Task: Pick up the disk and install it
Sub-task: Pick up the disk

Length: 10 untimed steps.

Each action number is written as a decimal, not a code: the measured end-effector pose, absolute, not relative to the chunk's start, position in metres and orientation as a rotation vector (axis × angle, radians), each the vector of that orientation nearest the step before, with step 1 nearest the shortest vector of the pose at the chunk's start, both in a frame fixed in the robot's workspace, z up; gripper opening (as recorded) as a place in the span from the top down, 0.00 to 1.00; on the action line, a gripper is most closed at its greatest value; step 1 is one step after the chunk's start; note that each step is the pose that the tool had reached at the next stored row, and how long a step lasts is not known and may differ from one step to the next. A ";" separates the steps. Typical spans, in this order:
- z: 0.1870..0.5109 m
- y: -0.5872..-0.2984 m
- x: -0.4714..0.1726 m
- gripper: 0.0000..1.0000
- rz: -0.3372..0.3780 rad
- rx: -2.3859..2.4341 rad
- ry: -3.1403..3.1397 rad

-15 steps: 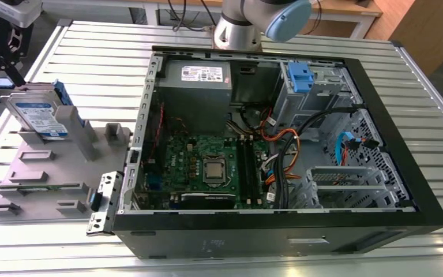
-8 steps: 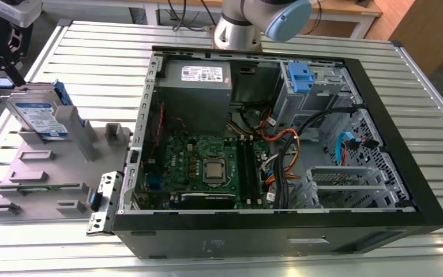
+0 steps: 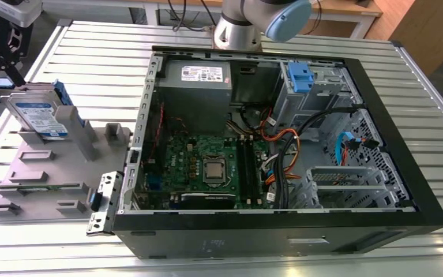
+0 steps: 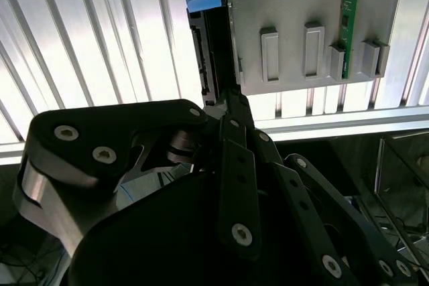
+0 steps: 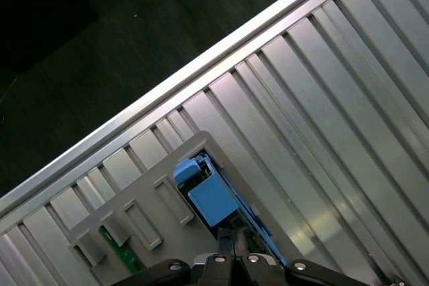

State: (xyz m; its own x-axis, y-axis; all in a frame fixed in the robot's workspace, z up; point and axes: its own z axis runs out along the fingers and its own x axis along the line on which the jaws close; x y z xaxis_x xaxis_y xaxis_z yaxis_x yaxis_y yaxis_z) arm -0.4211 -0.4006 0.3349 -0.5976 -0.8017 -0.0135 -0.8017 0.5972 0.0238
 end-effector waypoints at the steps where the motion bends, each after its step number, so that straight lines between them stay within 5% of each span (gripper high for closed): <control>1: 0.335 -0.401 -0.421 0.89 0.043 -1.410 2.806; 10: 0.335 -0.401 -0.421 0.89 0.043 -1.420 2.800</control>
